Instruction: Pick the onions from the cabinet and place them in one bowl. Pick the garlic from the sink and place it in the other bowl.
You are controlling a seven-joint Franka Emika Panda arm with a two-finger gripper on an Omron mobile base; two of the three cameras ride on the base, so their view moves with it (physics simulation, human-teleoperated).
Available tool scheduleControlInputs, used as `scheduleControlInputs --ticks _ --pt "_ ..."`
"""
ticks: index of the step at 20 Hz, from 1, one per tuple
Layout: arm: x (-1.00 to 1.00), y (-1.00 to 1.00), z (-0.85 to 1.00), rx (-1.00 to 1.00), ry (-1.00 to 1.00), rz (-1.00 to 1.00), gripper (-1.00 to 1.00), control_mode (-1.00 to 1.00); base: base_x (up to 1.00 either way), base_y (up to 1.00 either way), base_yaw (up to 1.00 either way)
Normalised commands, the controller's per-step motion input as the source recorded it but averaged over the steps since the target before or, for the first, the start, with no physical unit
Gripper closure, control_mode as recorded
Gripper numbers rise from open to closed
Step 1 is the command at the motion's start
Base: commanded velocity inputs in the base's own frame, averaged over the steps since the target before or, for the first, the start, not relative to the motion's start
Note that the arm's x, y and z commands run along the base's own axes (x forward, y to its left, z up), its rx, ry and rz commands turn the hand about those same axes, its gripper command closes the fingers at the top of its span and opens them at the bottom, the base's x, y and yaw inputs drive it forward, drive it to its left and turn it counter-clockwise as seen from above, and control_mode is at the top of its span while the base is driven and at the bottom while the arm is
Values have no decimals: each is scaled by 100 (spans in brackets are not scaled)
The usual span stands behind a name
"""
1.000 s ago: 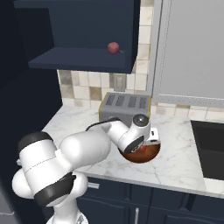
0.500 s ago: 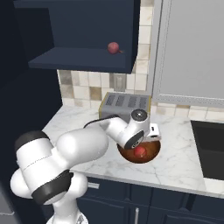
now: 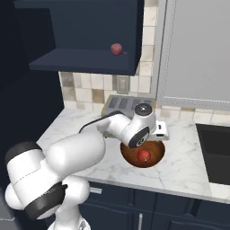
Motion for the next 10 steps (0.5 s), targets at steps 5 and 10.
scheduleControlInputs --ticks 5,10 --pt "-54 2 66 12 -15 -10 -100 -100 0 0 0" --pt "-66 24 52 7 -25 -11 -100 -100 0 0 0"
